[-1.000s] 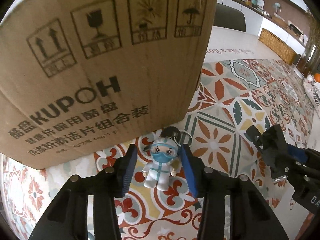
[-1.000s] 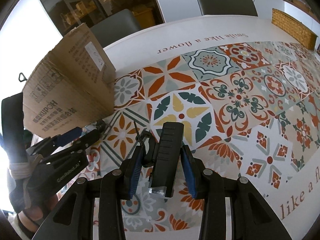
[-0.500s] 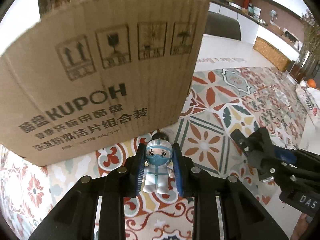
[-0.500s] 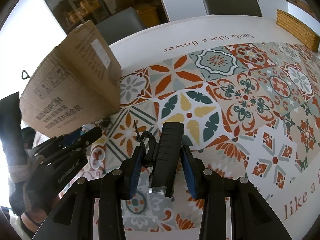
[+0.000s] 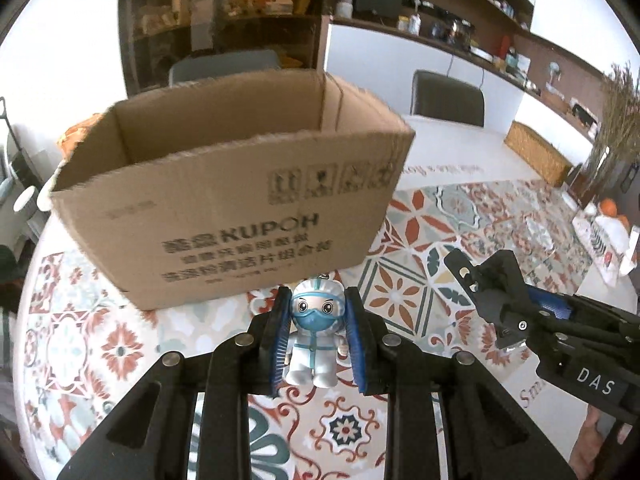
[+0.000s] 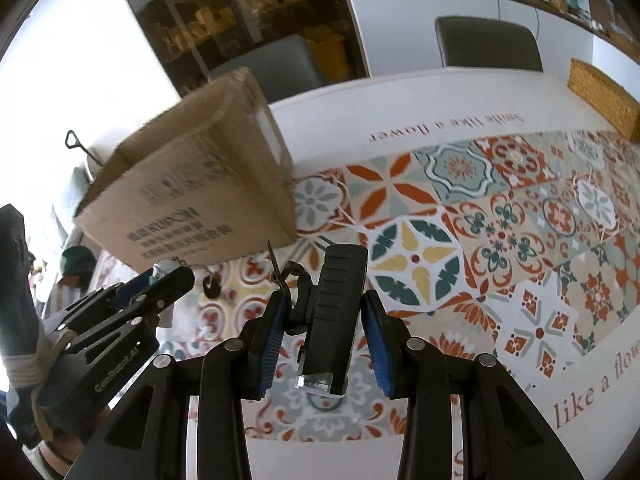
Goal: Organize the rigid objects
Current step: 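Carry the clip device and figurine over the box with both tools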
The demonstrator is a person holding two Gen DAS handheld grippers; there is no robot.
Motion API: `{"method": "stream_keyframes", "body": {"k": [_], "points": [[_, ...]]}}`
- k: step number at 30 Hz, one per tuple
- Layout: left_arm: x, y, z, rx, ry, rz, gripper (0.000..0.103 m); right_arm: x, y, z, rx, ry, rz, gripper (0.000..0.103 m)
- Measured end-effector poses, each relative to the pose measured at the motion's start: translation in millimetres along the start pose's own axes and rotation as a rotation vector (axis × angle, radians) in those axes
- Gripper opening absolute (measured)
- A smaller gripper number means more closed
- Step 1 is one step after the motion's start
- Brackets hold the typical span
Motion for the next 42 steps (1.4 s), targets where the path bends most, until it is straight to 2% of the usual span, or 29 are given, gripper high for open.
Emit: {"method": "stream_keyframes", "body": {"k": [16, 27, 34, 42], "points": [[-37, 35, 99, 0.136, 0.052, 0.071, 0.027, -82, 24, 69, 0.106, 0.075, 0.119, 0.039], [-59, 79, 142, 0.230, 0.080, 0.079, 0.027, -126, 70, 95, 0.203, 0.116, 0.193, 0.039], [-65, 111, 150, 0.260, 0.090, 0.070, 0.027, -145, 100, 104, 0.252, 0.131, 0.226, 0.039], [-80, 140, 127, 0.238, 0.119, 0.067, 0.027, -159, 128, 92, 0.255, 0.114, 0.271, 0.039]]}}
Point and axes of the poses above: each gripper's, at about its wrist camera, not at the fingertips, and z roughly against the way its jaws point, x to its right, y to its top, the point moved 8 cm from there along -z, roughly the way its jaws point, and after that the axes turned 2 degrees about -x, right-handed, at the moved point
